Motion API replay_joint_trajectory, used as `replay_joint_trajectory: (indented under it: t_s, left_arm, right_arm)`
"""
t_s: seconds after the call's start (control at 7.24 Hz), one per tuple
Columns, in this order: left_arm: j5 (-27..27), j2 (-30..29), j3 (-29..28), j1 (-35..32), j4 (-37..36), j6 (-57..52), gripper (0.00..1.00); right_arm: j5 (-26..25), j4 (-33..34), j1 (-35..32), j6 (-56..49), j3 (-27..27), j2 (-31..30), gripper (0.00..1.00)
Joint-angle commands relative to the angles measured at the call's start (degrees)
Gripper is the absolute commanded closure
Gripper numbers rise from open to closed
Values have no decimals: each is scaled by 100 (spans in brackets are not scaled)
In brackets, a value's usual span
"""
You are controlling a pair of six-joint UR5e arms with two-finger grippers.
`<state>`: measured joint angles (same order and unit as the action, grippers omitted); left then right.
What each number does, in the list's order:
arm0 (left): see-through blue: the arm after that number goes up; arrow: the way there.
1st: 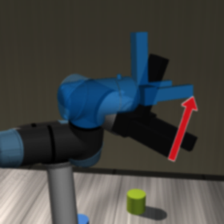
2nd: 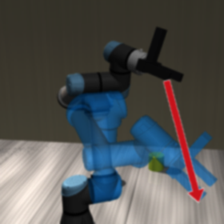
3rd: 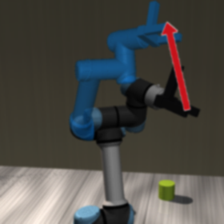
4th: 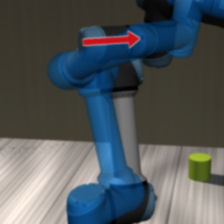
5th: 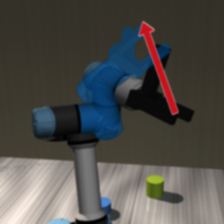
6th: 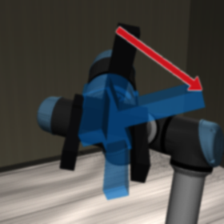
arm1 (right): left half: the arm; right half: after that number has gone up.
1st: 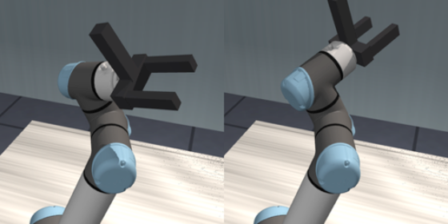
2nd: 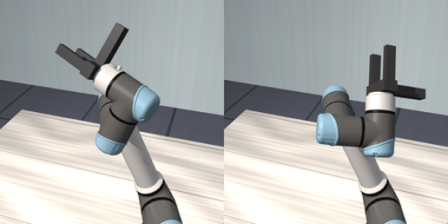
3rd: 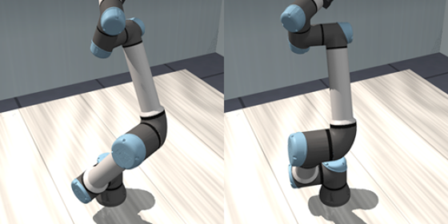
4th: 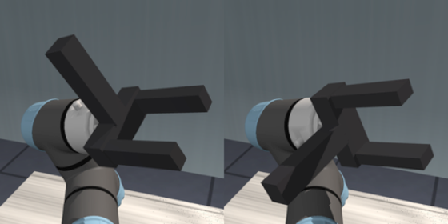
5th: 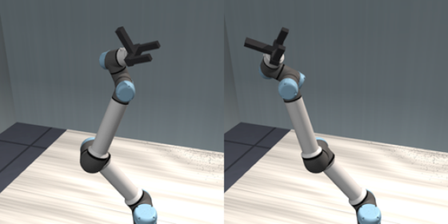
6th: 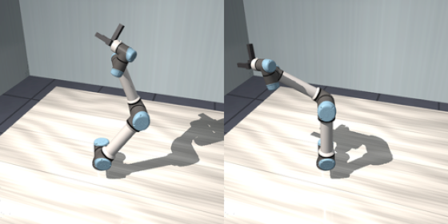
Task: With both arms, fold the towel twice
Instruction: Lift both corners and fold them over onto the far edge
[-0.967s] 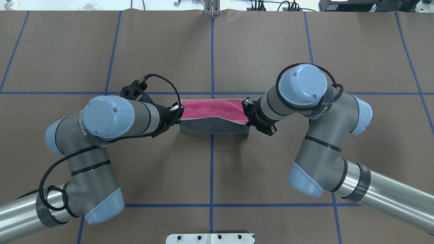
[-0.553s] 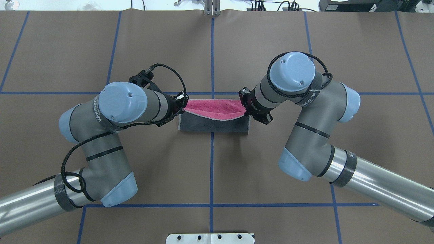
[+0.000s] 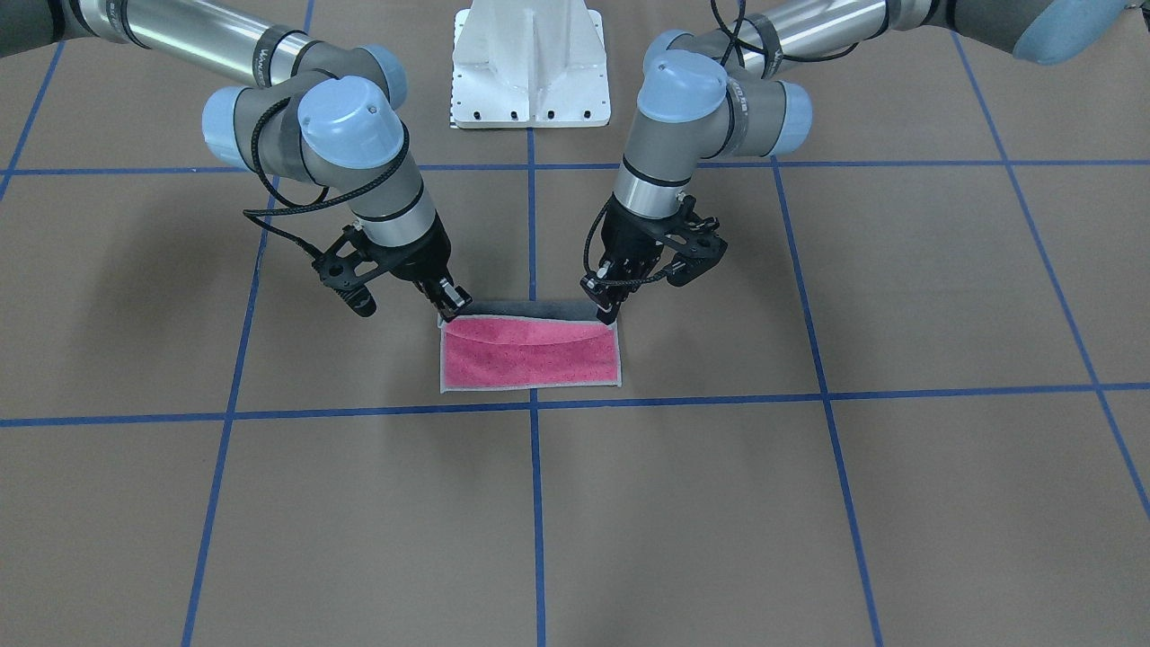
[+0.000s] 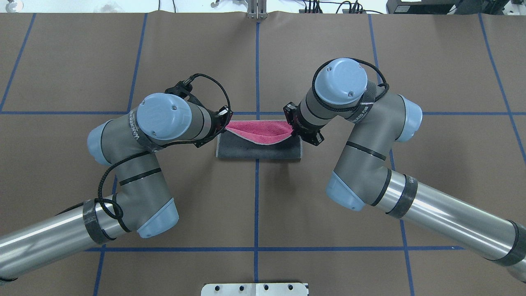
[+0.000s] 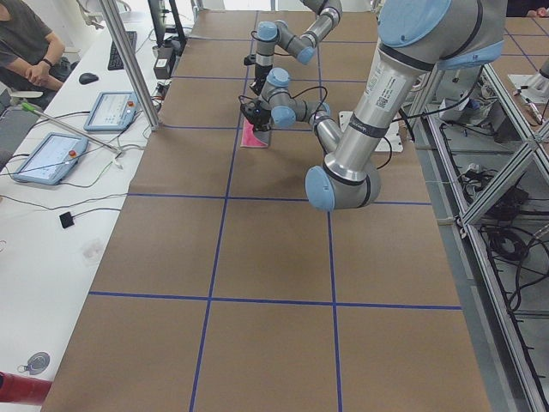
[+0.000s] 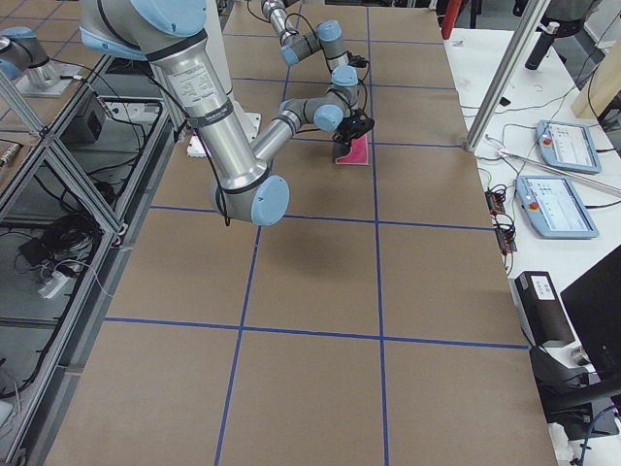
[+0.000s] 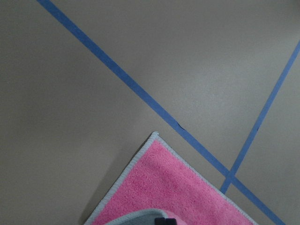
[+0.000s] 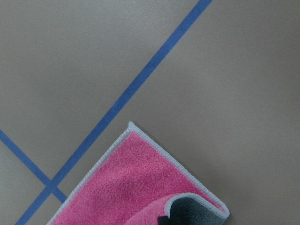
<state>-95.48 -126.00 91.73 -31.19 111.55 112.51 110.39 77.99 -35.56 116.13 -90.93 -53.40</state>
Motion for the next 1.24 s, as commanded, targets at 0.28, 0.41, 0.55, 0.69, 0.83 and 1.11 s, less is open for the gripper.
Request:
replay_joint_trajectory:
  t_s: [0.28, 0.41, 0.55, 0.69, 0.83, 1.11]
  left_arm:
    - [-6, -21, -155, -116, 7, -45, 100]
    - [-6, -21, -172, -124, 7, -54, 100]
    - [-6, -21, -207, -133, 7, -54, 100]
    - [-6, -30, -260, -133, 16, -54, 100]
    - [3, -39, -287, -133, 16, -54, 100]
    - [3, -100, -366, -133, 16, -62, 96]
  right_arm:
    - [-9, -3, -100, -56, 313, 181, 100]
    - [-9, -3, -108, -73, 330, 181, 100]
    - [-9, -3, -117, -73, 357, 190, 100]
    - [-9, -3, -117, -73, 357, 190, 100]
    - [-9, -3, -117, -73, 357, 216, 100]
    - [-26, -12, -161, -65, 444, 234, 100]
